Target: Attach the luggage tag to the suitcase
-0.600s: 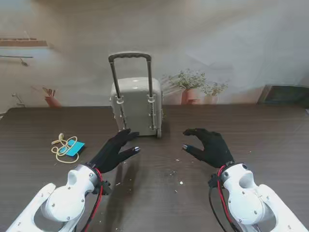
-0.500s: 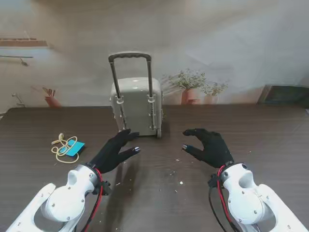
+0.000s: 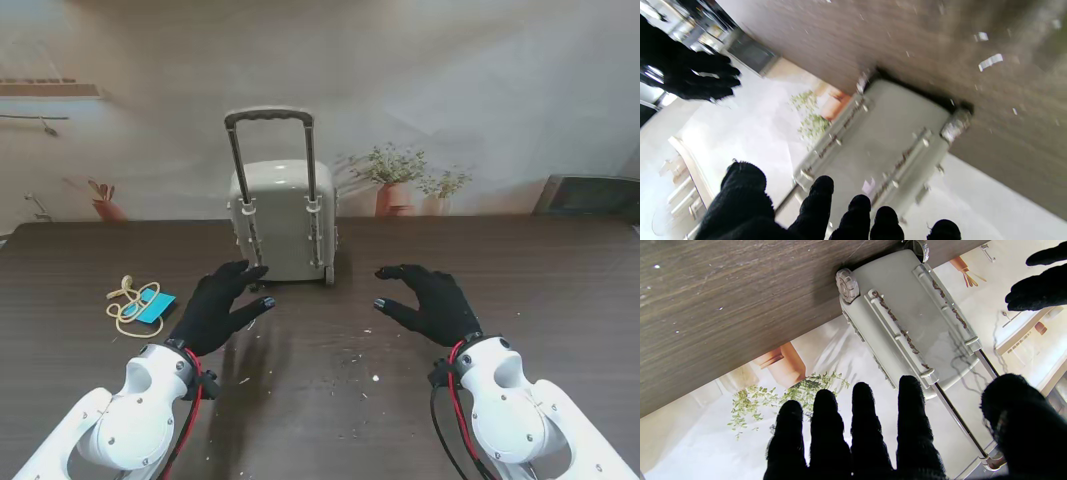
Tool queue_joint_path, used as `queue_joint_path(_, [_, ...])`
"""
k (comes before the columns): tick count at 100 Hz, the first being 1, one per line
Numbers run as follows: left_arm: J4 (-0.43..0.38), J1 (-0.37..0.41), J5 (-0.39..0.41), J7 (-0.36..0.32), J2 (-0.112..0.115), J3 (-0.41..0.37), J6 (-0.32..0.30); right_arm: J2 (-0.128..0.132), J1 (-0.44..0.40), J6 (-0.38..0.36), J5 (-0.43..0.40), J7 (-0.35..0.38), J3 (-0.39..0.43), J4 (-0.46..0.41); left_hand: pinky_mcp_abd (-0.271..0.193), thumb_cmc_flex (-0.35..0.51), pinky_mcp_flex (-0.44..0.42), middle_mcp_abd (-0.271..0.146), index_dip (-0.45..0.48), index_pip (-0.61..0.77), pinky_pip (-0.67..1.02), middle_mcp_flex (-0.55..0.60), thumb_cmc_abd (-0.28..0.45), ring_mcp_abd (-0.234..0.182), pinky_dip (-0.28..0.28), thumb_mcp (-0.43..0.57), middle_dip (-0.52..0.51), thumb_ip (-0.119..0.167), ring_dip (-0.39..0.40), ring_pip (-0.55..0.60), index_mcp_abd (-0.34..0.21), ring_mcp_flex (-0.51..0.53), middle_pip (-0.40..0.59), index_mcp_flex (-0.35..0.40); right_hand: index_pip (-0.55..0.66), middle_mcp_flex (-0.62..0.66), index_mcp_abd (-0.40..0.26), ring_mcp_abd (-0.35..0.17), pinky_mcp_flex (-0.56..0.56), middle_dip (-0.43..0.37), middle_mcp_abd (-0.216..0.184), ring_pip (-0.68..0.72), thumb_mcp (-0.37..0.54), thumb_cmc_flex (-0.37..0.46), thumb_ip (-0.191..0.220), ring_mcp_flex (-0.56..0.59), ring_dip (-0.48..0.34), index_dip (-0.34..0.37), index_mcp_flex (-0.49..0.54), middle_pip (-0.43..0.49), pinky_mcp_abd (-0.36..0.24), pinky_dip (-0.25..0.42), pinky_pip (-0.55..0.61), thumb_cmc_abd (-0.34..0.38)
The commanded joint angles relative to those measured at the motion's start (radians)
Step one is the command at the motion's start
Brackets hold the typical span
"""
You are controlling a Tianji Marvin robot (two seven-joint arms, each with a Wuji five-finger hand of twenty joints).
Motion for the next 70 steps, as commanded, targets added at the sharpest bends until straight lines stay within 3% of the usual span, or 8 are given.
queue_joint_path(1, [-0.013,0.006,-0.010,0.003,-0.011,-0.019,0.022,0.002,-0.010,-0.002,0.009,0.018,0.007,-0.007,-0.017,0.033,-0.013,0.025,0.020,0.003,0.013,0.035,-0.028,0.017,0.044,0.005,0.030,0.018,0.098,0.032,0.040,-0.017,0.009,0.045,-0.004,0.012,-0.002,0.005,0.000,-0.003,0.001,0.006,-0.014,-0.002,-0.012,0.015,-0.004,0.002,-0.006,0.003,-0.005,-0.008,0.006,0.004])
queue_joint_path(8, [-0.006,0.005,0.030,0.022,-0.013,-0.037,0.033,0.001,-0.012,0.000,0.021,0.019,0.011,-0.006,-0.009,0.037,-0.022,0.039,0.017,0.008,0.041,0.070,-0.038,0.038,0.111,0.007,0.035,0.021,0.222,0.065,0.054,-0.020,0.014,0.074,-0.004,0.013,-0.001,0.005,-0.001,-0.003,-0.001,0.006,-0.014,-0.002,-0.012,0.015,-0.004,0.002,-0.006,0.003,-0.006,-0.008,0.006,0.003])
queue_joint_path(18, [-0.003,0.000,0.111,0.025,-0.010,-0.075,0.056,0.000,-0.015,0.001,0.035,0.024,0.018,-0.009,0.015,0.032,-0.001,0.057,0.015,0.011,0.076,0.120,-0.049,0.073,0.178,0.009,0.046,0.024,0.291,0.136,0.075,0.001,0.027,0.099,-0.004,0.012,-0.001,0.005,-0.001,-0.003,0.002,0.006,-0.014,-0.001,-0.012,0.015,-0.004,0.002,-0.007,0.002,-0.006,-0.009,0.007,0.003])
queue_joint_path(32, [0.028,-0.031,0.178,0.071,-0.015,-0.115,0.106,-0.002,-0.028,-0.005,0.046,0.019,0.029,-0.026,0.088,0.035,0.130,0.101,0.017,0.029,0.122,0.245,-0.091,0.153,0.229,0.014,0.076,0.036,0.348,0.319,0.125,0.069,0.072,0.180,-0.004,0.015,0.000,0.005,0.000,-0.003,0.001,0.006,-0.015,-0.001,-0.012,0.017,-0.004,0.002,-0.005,0.003,-0.006,-0.009,0.007,0.003])
queue_joint_path(38, [0.050,-0.050,0.204,0.093,-0.018,-0.130,0.120,-0.004,-0.036,-0.007,0.052,0.012,0.033,-0.034,0.119,0.034,0.198,0.116,0.022,0.043,0.152,0.299,-0.110,0.177,0.247,0.015,0.090,0.039,0.342,0.372,0.144,0.118,0.101,0.224,-0.003,0.018,0.002,0.006,0.000,-0.002,0.002,0.007,-0.014,0.000,-0.012,0.018,-0.004,0.002,-0.003,0.004,-0.006,-0.009,0.008,0.003])
queue_joint_path(55, [0.119,-0.110,0.317,0.096,-0.009,-0.171,0.146,-0.006,-0.055,-0.014,0.063,0.006,0.045,-0.054,0.173,0.026,0.348,0.140,0.053,0.078,0.219,0.378,-0.162,0.198,0.287,0.038,0.126,0.051,0.170,0.474,0.171,0.262,0.214,0.311,-0.004,0.026,0.002,0.008,0.002,-0.002,0.004,0.008,-0.014,0.000,-0.012,0.022,-0.003,0.001,0.001,0.004,-0.004,-0.010,0.009,0.002])
queue_joint_path(63, [0.161,-0.144,0.367,0.090,-0.002,-0.182,0.160,-0.007,-0.062,-0.016,0.069,0.005,0.048,-0.062,0.184,0.026,0.384,0.142,0.075,0.105,0.269,0.412,-0.184,0.197,0.309,0.047,0.131,0.052,0.091,0.508,0.169,0.318,0.250,0.345,-0.004,0.031,0.002,0.008,0.003,-0.003,0.004,0.008,-0.014,0.000,-0.012,0.024,-0.003,0.001,0.004,0.004,-0.003,-0.010,0.010,0.002])
queue_joint_path(70, [0.205,-0.178,0.417,0.079,0.005,-0.187,0.175,-0.008,-0.064,-0.017,0.074,0.004,0.050,-0.067,0.182,0.022,0.348,0.143,0.102,0.145,0.478,0.453,-0.209,0.203,0.366,0.061,0.139,0.053,0.081,0.540,0.166,0.371,0.282,0.376,-0.004,0.034,0.003,0.009,0.005,-0.003,0.005,0.008,-0.013,0.000,-0.012,0.025,-0.003,0.001,0.005,0.003,-0.001,-0.010,0.011,0.001])
